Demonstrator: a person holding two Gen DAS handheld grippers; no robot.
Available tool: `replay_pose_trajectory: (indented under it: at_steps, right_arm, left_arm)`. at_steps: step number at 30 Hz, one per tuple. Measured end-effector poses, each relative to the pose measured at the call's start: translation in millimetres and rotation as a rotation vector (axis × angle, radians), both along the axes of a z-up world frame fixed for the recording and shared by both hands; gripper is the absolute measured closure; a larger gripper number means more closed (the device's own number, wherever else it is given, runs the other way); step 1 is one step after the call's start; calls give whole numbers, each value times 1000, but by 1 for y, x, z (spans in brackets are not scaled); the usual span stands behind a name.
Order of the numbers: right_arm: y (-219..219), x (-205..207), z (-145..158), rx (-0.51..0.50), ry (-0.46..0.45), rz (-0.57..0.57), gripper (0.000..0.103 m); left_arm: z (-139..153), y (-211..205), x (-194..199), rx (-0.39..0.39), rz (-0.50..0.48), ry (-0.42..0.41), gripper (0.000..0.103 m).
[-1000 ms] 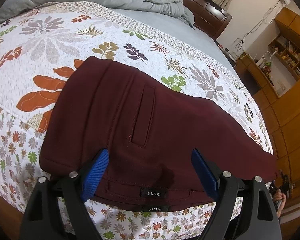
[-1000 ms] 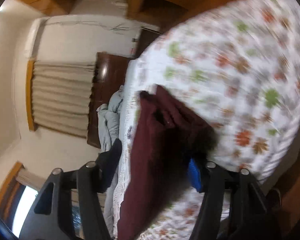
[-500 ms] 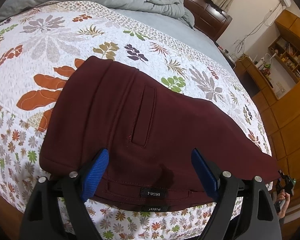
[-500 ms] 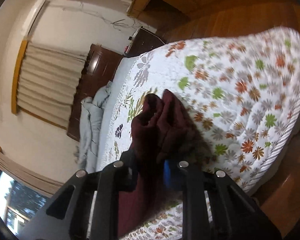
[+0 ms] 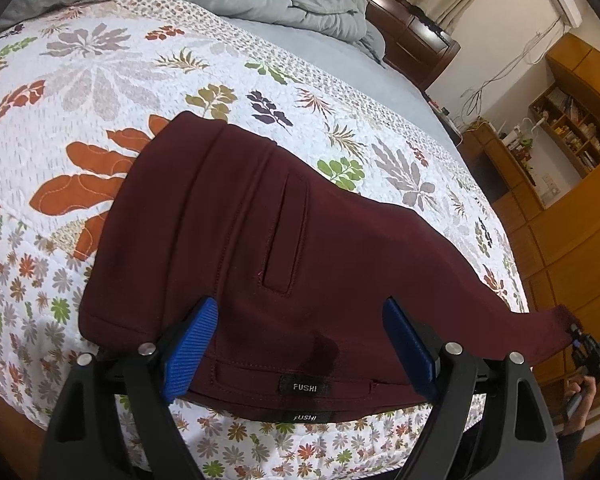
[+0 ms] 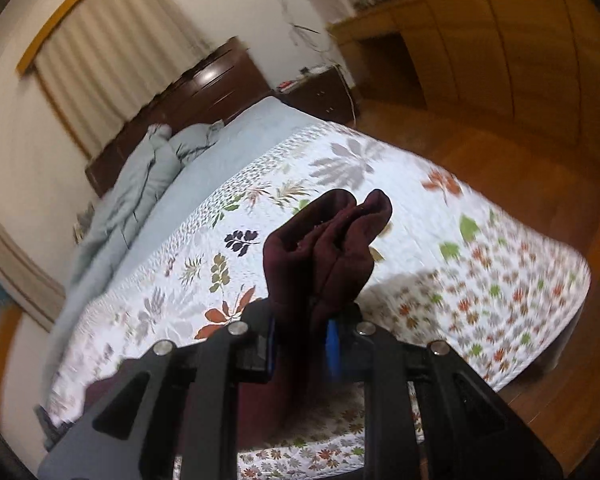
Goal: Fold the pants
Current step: 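Carry the held trouser edge with the right gripper toward the left gripper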
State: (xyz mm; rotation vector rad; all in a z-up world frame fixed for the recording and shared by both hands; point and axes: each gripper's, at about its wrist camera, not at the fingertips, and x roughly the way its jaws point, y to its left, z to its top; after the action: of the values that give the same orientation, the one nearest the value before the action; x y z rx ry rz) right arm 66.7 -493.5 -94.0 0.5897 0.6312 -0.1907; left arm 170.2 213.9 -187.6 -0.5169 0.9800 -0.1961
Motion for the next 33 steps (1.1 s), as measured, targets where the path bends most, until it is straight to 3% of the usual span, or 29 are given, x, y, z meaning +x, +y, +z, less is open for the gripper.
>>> replay_pose_trajectory:
  at_steps: [6,13,19,24,33]
  right_arm:
    - [53,17,40,-186,13,78,85]
    - [132,48,76,-373,17,184,85]
    - [212,77,82,-535,39,287,85]
    - [296,97,61,-698,77,392,85]
    - [442,92,-44,-1034,178,664,86]
  left_arm:
    - [1,2,-3,-22,-1,-13,18]
    - [1,16,-12,-122,15,-42,18]
    - [3,19,-17,-134,-1,-61,18]
    - [3,27,-21,-189,4,-77,18]
    - [0,38,-24,-269,6,-91,18]
